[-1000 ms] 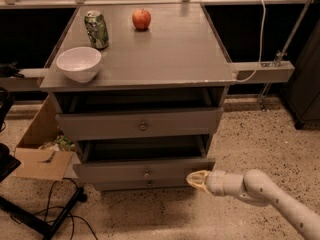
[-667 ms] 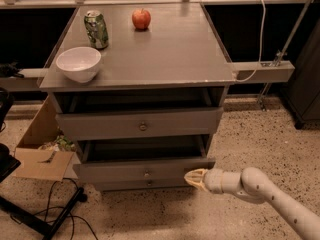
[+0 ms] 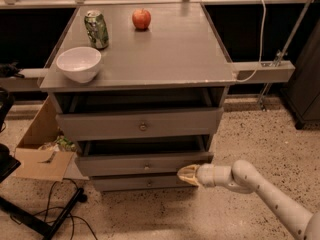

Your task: Close middle drawer

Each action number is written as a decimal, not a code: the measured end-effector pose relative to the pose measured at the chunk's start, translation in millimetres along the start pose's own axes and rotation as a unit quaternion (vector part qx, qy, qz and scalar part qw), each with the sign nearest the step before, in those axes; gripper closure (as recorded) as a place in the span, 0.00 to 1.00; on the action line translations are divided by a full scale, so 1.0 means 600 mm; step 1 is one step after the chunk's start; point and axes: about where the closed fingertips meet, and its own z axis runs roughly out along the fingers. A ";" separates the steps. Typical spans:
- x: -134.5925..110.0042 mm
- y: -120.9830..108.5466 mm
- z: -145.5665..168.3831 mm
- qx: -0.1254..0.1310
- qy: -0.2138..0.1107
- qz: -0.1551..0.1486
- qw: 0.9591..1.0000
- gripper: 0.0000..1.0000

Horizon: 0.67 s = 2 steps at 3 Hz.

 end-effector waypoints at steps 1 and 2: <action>-0.005 -0.049 0.003 0.005 -0.005 -0.014 1.000 1.00; -0.013 -0.086 0.002 0.013 -0.006 -0.028 0.999 1.00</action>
Offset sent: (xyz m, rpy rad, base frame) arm 0.1470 -0.0386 0.0375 -0.0386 -0.1966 -0.0358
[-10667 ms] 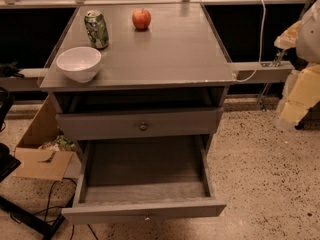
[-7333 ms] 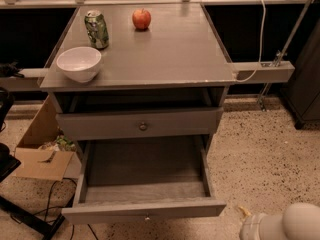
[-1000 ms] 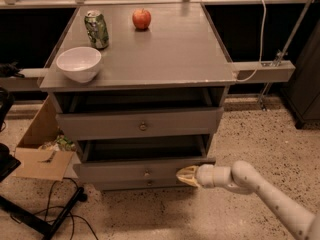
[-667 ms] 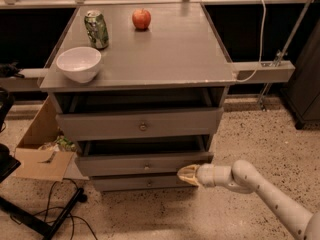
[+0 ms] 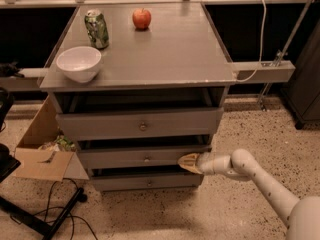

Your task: Close middle drawer

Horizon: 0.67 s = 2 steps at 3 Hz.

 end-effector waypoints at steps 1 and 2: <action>0.000 0.000 0.000 0.000 0.000 0.000 1.000 0.74; 0.000 0.000 0.000 0.000 0.000 0.000 1.000 0.43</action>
Offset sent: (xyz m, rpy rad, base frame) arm 0.0000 0.0000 0.0000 0.0000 0.0000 0.0000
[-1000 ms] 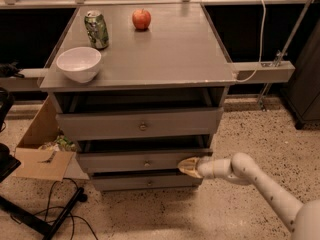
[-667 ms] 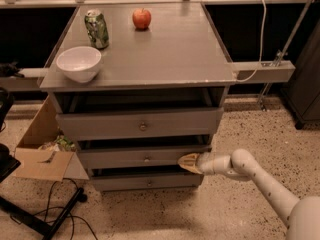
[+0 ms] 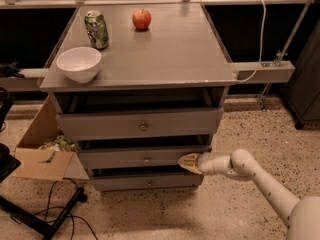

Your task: Close middle drawer

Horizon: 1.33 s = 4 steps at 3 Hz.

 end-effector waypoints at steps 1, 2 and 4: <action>0.000 0.000 0.000 0.000 0.000 0.000 1.000 0.19; 0.000 0.000 0.000 0.000 0.000 0.000 1.000 0.00; -0.012 0.022 -0.014 -0.006 0.008 -0.006 1.000 1.00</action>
Offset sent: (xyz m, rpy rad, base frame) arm 0.0000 0.0000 0.0000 0.0000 0.0000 0.0000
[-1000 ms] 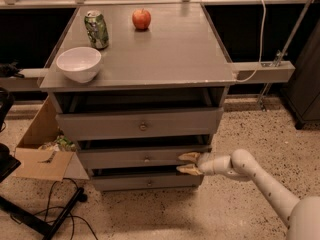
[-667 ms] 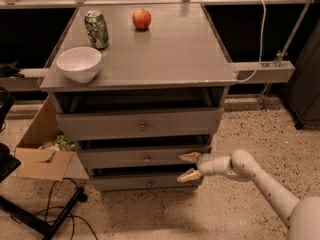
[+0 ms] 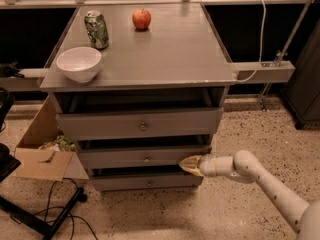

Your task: Close middle drawer

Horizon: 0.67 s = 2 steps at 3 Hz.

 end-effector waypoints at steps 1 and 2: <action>-0.036 0.032 -0.067 0.001 0.022 -0.019 1.000 1.00; -0.106 0.095 -0.181 -0.014 0.055 -0.044 0.997 1.00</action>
Offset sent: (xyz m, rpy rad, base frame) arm -0.1583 -0.1089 0.1878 -0.2507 -0.0755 0.0943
